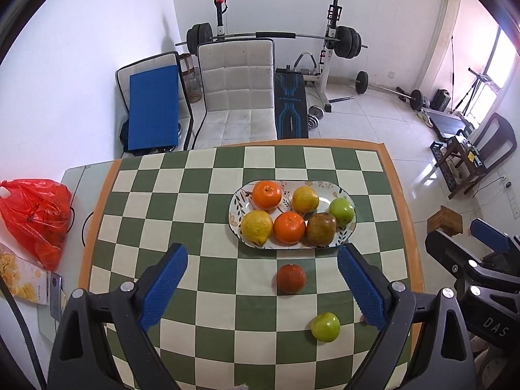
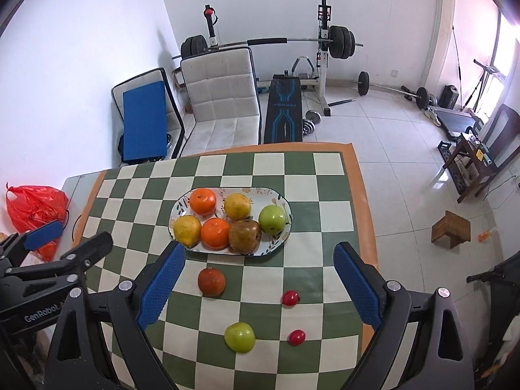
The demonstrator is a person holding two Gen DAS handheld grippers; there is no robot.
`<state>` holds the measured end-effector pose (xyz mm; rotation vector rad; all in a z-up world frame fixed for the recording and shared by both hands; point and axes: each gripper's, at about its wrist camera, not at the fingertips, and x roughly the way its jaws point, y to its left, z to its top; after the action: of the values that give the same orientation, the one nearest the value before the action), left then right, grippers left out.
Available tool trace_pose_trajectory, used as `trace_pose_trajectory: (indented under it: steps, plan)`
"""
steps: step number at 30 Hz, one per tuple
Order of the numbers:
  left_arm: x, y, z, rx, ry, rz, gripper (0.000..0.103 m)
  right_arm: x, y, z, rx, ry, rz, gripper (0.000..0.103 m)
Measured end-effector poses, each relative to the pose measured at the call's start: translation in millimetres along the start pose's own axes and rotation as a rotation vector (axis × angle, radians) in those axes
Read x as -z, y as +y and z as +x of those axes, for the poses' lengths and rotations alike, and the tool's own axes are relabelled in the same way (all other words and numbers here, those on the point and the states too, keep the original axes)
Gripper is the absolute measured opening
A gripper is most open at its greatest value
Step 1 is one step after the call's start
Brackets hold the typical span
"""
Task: Organize fruits
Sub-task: 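Move both open tools toward the blood orange and second green apple, then grasp the blood orange with the left tool while the right tool grasps the green apple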
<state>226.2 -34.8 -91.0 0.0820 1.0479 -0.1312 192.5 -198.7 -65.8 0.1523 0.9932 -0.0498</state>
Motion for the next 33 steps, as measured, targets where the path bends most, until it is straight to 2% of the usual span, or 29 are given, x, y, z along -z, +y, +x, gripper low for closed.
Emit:
trace_pose_trajectory:
  steps: [5,6,8,12,15,20,23,24,27,31,33]
  plan:
    - [5,2,13,-0.037,0.029,-0.002,0.095,7,-3,12,-0.009,0.042,0.02,0.095]
    - [6,3,20,-0.055,0.047,0.001,0.1,10,-3,19,-0.012,0.065,0.02,0.095]
    - [11,9,36,-0.084,0.078,0.003,0.102,22,-7,43,-0.026,0.129,0.029,0.095]
    - [27,20,79,-0.137,0.191,0.002,0.102,61,-13,105,-0.087,0.3,0.074,0.094]
    - [40,25,109,-0.142,0.279,0.001,0.102,97,-13,152,-0.122,0.416,0.097,0.072]
    - [61,24,153,-0.127,0.412,0.011,0.102,145,-6,203,-0.167,0.557,0.132,0.071]
    - [66,19,173,-0.108,0.468,0.008,0.102,168,5,229,-0.158,0.631,0.106,0.071]
    - [68,16,180,-0.095,0.489,0.004,0.102,175,7,237,-0.159,0.645,0.1,0.071]
    - [67,9,199,-0.057,0.526,-0.019,0.102,184,15,247,-0.138,0.642,0.054,0.059]
    - [60,-7,222,0.0,0.556,-0.041,0.102,181,12,244,-0.098,0.603,0.031,0.059]
    - [58,-20,237,0.01,0.581,-0.016,0.102,178,0,243,-0.101,0.596,0.068,0.059]
